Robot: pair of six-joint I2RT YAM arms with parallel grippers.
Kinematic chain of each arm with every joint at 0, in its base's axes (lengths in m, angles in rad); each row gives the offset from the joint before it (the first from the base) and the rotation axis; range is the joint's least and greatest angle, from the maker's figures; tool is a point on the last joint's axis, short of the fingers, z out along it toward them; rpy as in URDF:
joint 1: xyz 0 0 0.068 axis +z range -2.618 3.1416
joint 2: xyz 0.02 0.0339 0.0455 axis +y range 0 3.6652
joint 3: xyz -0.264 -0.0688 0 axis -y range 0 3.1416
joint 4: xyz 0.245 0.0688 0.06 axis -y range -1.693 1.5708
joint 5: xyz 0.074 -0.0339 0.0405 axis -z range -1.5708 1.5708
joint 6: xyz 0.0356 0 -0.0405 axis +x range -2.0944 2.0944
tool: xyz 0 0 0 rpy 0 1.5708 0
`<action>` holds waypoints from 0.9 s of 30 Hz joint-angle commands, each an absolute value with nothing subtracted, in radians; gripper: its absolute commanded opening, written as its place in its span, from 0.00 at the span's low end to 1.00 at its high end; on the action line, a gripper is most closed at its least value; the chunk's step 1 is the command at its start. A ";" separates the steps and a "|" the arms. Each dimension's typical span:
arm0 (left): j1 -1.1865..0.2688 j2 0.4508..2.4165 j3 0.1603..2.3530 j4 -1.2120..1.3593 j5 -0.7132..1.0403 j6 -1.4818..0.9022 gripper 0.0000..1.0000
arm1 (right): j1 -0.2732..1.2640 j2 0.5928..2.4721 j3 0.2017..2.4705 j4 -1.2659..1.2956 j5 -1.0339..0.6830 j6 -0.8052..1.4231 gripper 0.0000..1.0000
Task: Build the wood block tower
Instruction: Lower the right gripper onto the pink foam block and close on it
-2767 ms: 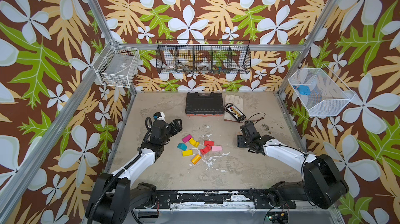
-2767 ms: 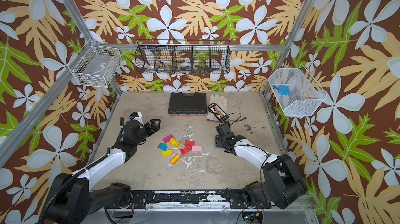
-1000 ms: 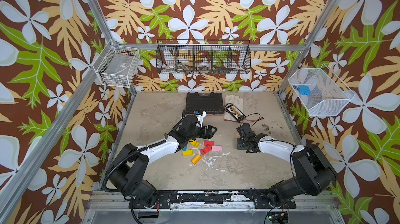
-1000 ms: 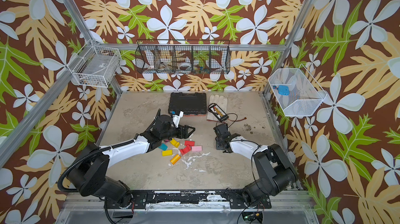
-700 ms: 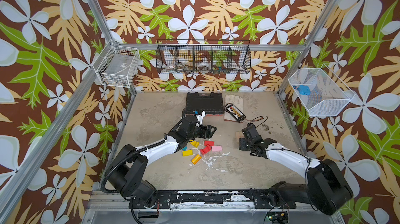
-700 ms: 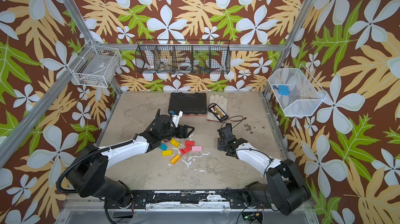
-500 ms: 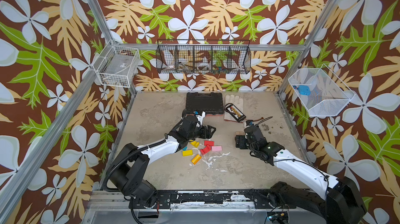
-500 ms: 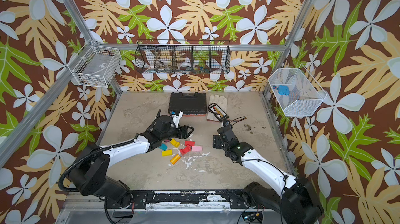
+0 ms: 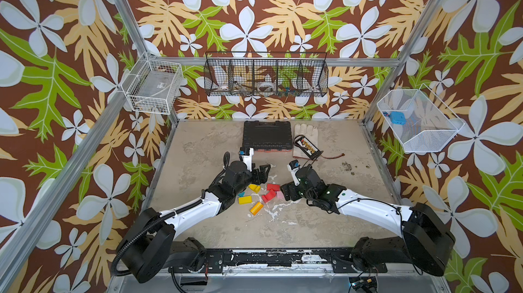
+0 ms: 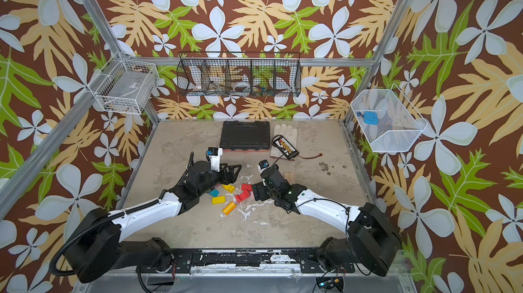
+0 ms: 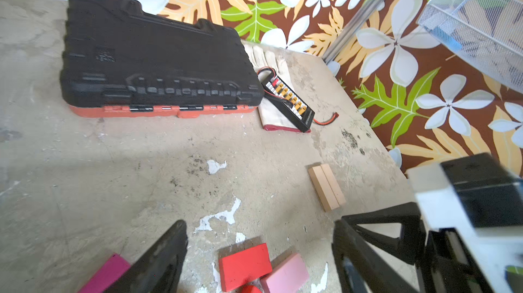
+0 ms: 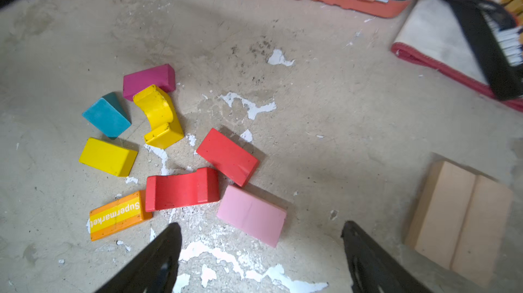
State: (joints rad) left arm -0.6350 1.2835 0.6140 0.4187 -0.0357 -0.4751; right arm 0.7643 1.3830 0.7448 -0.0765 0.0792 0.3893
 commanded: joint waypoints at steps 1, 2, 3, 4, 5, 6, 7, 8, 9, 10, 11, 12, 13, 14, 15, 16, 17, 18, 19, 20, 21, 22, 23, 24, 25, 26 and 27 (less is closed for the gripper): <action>-0.635 1.253 0.599 0.462 -0.128 -0.483 0.82 | 0.765 1.416 0.760 -0.106 0.109 0.402 0.94; -0.635 1.246 0.596 0.461 -0.138 -0.487 0.82 | 0.767 1.429 0.765 -0.118 0.119 0.409 0.95; -0.635 1.237 0.594 0.457 -0.146 -0.489 0.82 | 0.768 1.441 0.769 -0.130 0.129 0.417 0.95; -0.635 1.228 0.592 0.452 -0.152 -0.489 0.82 | 0.776 1.455 0.773 -0.141 0.152 0.426 0.96; -0.635 1.222 0.591 0.447 -0.158 -0.489 0.82 | 0.784 1.469 0.780 -0.149 0.168 0.434 0.96; -0.635 1.213 0.590 0.440 -0.166 -0.489 0.82 | 0.792 1.487 0.787 -0.159 0.184 0.440 0.97; -0.635 1.205 0.588 0.437 -0.173 -0.489 0.82 | 0.793 1.507 0.795 -0.163 0.189 0.443 0.97; -0.635 1.197 0.585 0.438 -0.180 -0.489 0.82 | 0.794 1.524 0.800 -0.162 0.186 0.446 0.96; -0.635 1.191 0.579 0.442 -0.188 -0.489 0.82 | 0.795 1.547 0.806 -0.164 0.187 0.449 0.96; -0.635 1.185 0.576 0.443 -0.196 -0.488 0.82 | 0.797 1.570 0.816 -0.166 0.187 0.452 0.96; -0.635 1.179 0.574 0.443 -0.202 -0.487 0.82 | 0.798 1.590 0.825 -0.170 0.188 0.453 0.95; -0.635 1.174 0.574 0.443 -0.205 -0.487 0.82 | 0.803 1.617 0.838 -0.179 0.194 0.453 0.94; -0.635 1.172 0.571 0.444 -0.210 -0.485 0.82 | 0.809 1.634 0.848 -0.186 0.202 0.453 0.94; -0.635 1.169 0.571 0.445 -0.211 -0.485 0.82 | 0.815 1.649 0.856 -0.191 0.212 0.454 0.94; -0.634 1.168 0.569 0.445 -0.210 -0.485 0.82 | 0.825 1.663 0.862 -0.193 0.218 0.453 0.94; -0.635 1.169 0.569 0.446 -0.210 -0.486 0.82 | 0.832 1.672 0.867 -0.193 0.222 0.454 0.94; -0.635 1.170 0.568 0.448 -0.207 -0.486 0.82 | 0.840 1.681 0.871 -0.195 0.224 0.454 0.94; -0.635 1.173 0.570 0.448 -0.204 -0.486 0.83 | 0.846 1.692 0.875 -0.196 0.224 0.457 0.94; -0.635 1.174 0.572 0.448 -0.202 -0.485 0.82 | 0.849 1.699 0.880 -0.201 0.224 0.460 0.94; -0.635 1.176 0.572 0.448 -0.200 -0.486 0.82 | 0.851 1.706 0.881 -0.205 0.226 0.462 0.94; -0.635 1.178 0.572 0.448 -0.200 -0.485 0.83 | 0.853 1.711 0.882 -0.208 0.227 0.465 0.93; -0.635 1.181 0.572 0.449 -0.199 -0.485 0.82 | 0.853 1.714 0.882 -0.209 0.234 0.466 0.93; -0.635 1.183 0.573 0.449 -0.200 -0.487 0.82 | 0.853 1.713 0.882 -0.216 0.243 0.468 0.93; -0.635 1.184 0.574 0.449 -0.197 -0.488 0.82 | 0.854 1.713 0.882 -0.225 0.262 0.472 0.93; -0.635 1.186 0.575 0.449 -0.195 -0.488 0.82 | 0.854 1.712 0.882 -0.234 0.278 0.477 0.92; -0.635 1.187 0.575 0.449 -0.194 -0.487 0.82 | 0.854 1.708 0.880 -0.242 0.296 0.482 0.91; -0.635 1.189 0.575 0.449 -0.193 -0.489 0.82 | 0.853 1.704 0.876 -0.247 0.306 0.485 0.90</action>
State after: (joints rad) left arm -0.6350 1.1862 0.5694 0.4259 -0.1898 -0.4923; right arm 0.8528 1.7084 0.8791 -0.1822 0.2375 0.4679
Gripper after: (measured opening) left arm 0.825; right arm 0.906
